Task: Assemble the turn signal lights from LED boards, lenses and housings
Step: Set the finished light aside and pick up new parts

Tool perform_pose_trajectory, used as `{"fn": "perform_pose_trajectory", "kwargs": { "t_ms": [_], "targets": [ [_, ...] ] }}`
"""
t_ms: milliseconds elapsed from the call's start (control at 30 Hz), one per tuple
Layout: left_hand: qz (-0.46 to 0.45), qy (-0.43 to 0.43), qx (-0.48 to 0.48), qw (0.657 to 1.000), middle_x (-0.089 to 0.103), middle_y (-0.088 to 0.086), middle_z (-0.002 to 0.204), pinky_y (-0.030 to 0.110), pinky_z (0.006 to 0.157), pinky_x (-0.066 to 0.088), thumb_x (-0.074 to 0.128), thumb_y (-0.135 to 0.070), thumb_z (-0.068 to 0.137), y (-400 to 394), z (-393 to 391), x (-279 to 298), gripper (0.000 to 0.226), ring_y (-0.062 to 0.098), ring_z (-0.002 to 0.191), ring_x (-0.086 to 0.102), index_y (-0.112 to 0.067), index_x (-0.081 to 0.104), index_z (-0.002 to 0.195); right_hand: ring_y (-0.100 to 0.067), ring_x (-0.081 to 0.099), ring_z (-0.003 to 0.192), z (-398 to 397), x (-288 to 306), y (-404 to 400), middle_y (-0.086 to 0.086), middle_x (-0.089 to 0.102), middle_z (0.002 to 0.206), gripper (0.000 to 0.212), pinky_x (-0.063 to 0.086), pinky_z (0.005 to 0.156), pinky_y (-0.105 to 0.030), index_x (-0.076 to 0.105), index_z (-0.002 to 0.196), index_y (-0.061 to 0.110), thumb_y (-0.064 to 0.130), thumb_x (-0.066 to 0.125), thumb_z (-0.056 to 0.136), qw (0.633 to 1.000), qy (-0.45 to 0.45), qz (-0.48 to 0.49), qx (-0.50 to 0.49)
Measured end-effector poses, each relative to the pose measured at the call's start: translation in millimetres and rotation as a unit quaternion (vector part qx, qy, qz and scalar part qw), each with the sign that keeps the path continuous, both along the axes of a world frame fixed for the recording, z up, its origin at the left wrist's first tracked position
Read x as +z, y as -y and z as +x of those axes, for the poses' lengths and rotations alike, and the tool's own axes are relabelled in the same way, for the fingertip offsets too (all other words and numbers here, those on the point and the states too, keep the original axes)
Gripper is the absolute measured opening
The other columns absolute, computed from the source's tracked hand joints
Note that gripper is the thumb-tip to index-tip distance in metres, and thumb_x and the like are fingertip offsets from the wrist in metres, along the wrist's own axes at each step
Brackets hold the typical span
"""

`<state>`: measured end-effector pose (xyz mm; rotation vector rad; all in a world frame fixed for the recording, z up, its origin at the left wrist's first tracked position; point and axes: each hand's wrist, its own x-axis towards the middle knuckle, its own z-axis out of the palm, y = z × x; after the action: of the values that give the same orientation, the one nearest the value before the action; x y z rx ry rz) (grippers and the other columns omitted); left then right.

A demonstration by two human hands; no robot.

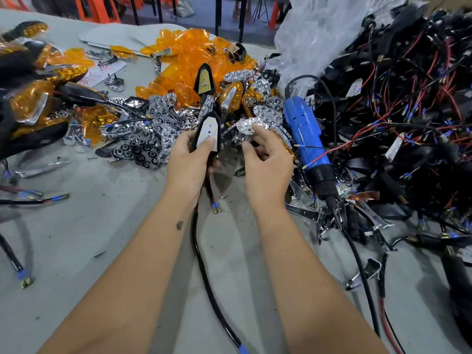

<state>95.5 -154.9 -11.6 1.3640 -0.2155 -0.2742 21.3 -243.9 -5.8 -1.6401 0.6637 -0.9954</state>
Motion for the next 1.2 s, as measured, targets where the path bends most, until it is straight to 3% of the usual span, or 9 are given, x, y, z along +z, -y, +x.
{"fn": "perform_pose_trajectory", "kwargs": {
  "t_ms": [300, 500, 567, 667, 800, 900, 967, 1067, 1200],
  "targets": [
    [-0.029, -0.018, -0.045, 0.998, 0.066, 0.006, 0.082, 0.021, 0.043, 0.038, 0.057, -0.018, 0.096, -4.7, -5.9, 8.8, 0.016, 0.013, 0.048, 0.051, -0.028, 0.066, 0.103, -0.001, 0.052, 0.059, -3.0, 4.7, -0.5, 0.014, 0.06, 0.061, 0.024, 0.046, 0.061, -0.02, 0.061, 0.071, 0.025, 0.011, 0.075, 0.085, 0.997, 0.058, 0.034, 0.024],
    [-0.034, -0.024, -0.058, 0.997, 0.068, 0.003, 0.072, 0.019, 0.04, 0.042, 0.058, -0.019, 0.098, -6.0, -9.9, 14.2, 0.012, 0.014, 0.047, 0.059, -0.027, 0.067, 0.096, -0.008, 0.064, 0.079, -4.9, 9.1, -0.6, -0.01, 0.062, 0.1, 0.047, 0.053, 0.073, -0.021, 0.048, 0.111, 0.028, 0.005, 0.077, 0.082, 0.99, 0.079, 0.098, 0.064],
    [-0.026, -0.025, -0.061, 0.997, 0.07, 0.002, 0.071, 0.019, 0.04, 0.042, 0.057, -0.018, 0.099, -6.3, -9.5, 13.7, 0.016, 0.014, 0.047, 0.061, -0.028, 0.068, 0.095, -0.027, 0.064, 0.085, -5.9, 11.4, 2.4, -0.018, 0.06, 0.101, 0.036, 0.055, 0.08, -0.036, 0.051, 0.105, 0.03, 0.01, 0.074, 0.086, 0.99, 0.064, 0.104, 0.068],
    [-0.005, -0.023, -0.06, 0.998, 0.072, 0.001, 0.076, 0.019, 0.041, 0.043, 0.055, -0.017, 0.099, -6.9, -7.3, 12.9, 0.019, 0.015, 0.049, 0.063, -0.03, 0.069, 0.099, -0.02, 0.06, 0.072, -7.0, 12.1, 8.0, -0.009, 0.058, 0.089, 0.014, 0.05, 0.066, -0.03, 0.057, 0.099, 0.018, 0.015, 0.069, 0.092, 0.983, 0.078, 0.134, 0.097],
    [-0.004, -0.062, -0.076, 0.995, 0.072, 0.001, 0.079, 0.021, 0.043, 0.044, 0.053, -0.024, 0.099, -6.7, -5.2, 16.6, 0.016, 0.018, 0.054, 0.065, -0.022, 0.068, 0.103, -0.014, 0.053, 0.081, -5.4, 9.4, 9.7, -0.01, 0.053, 0.098, 0.054, 0.047, 0.074, -0.029, 0.043, 0.136, 0.01, 0.02, 0.071, 0.091, 0.977, 0.058, 0.161, 0.129],
    [-0.066, -0.106, -0.154, 0.98, 0.066, -0.006, 0.067, 0.022, 0.047, 0.046, 0.034, -0.036, 0.104, -7.4, -8.6, 21.2, 0.033, 0.018, 0.058, 0.063, -0.018, 0.062, 0.105, -0.009, 0.052, 0.068, -5.9, 8.7, 9.0, -0.002, 0.057, 0.086, 0.047, 0.047, 0.064, -0.024, 0.045, 0.131, 0.018, 0.023, 0.068, 0.091, 0.974, 0.051, 0.148, 0.165],
    [-0.1, -0.126, -0.194, 0.968, 0.066, 0.003, 0.086, 0.026, 0.054, 0.046, 0.027, -0.037, 0.104, -8.3, -10.3, 22.9, 0.042, 0.021, 0.066, 0.06, -0.016, 0.06, 0.12, -0.004, 0.053, 0.058, -6.7, 9.3, 8.1, 0.008, 0.062, 0.078, 0.033, 0.049, 0.057, -0.021, 0.051, 0.119, 0.03, 0.024, 0.066, 0.09, 0.969, 0.057, 0.144, 0.19],
    [-0.092, -0.135, -0.206, 0.965, 0.057, 0.015, 0.11, 0.032, 0.065, 0.046, 0.025, -0.037, 0.104, -9.3, -10.9, 23.7, 0.046, 0.023, 0.08, 0.057, -0.011, 0.053, 0.13, -0.009, 0.06, 0.065, -6.8, 10.7, 4.6, -0.019, 0.064, 0.09, 0.033, 0.051, 0.057, -0.023, 0.052, 0.112, 0.039, 0.023, 0.068, 0.087, 0.97, 0.043, 0.128, 0.203],
    [-0.073, -0.133, -0.208, 0.966, 0.061, 0.014, 0.11, 0.042, 0.083, 0.047, 0.025, -0.033, 0.104, -9.5, -11.4, 23.4, 0.043, 0.026, 0.09, 0.057, -0.011, 0.056, 0.124, -0.024, 0.058, 0.075, -7.8, 13.5, 0.8, -0.042, 0.055, 0.1, 0.034, 0.054, 0.061, -0.032, 0.055, 0.109, 0.043, 0.023, 0.069, 0.084, 0.97, 0.046, 0.108, 0.212]
  ]
}}
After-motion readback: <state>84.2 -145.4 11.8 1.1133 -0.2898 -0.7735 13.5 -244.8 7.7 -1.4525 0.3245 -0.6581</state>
